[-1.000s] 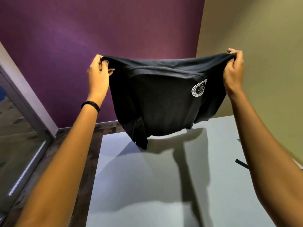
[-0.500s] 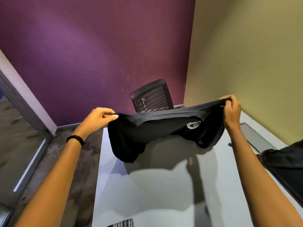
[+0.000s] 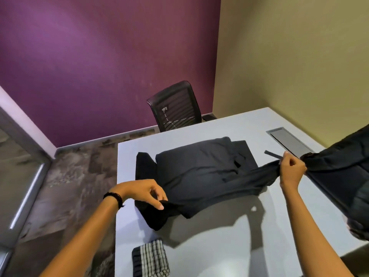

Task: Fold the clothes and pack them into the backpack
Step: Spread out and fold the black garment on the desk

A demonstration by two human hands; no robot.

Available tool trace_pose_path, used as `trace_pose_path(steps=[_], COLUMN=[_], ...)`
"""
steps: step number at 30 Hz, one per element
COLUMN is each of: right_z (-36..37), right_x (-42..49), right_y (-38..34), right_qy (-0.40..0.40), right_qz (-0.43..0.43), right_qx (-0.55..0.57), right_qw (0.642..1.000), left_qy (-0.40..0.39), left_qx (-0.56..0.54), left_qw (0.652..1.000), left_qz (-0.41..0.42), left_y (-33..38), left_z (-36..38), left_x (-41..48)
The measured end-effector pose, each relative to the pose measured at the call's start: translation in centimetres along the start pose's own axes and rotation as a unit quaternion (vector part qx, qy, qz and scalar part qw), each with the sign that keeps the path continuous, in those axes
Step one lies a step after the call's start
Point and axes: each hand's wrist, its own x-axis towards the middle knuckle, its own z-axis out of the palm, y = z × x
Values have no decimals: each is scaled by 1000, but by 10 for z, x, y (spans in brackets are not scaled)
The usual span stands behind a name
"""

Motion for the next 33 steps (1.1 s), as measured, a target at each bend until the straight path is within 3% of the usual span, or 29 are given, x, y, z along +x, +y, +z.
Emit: trace_pose_path(steps=[10,19,22,27,33], right_z=[-60,-98,-105,-117,-121], right_x=[-59,-98,-105,-110,-123], right_y=[27,90,111,145,158], right_qy=[28,-18,-75,-197,-224], right_qz=[60,150,181,253,311], right_qx=[-101,-169,-232,-338,-365], right_qw=[993,974,953,885,848], left_qy=[-176,-228,-236,-230,-209], left_qx=[80,123,125,196,298], left_qw=[981,966,964,953,931], left_qz=[-11,1,-6,-14,-10], left_y=[8,-21,-29,-34,-30], left_z=[85,155,171,209,245], left_x=[54,91,99,112,118])
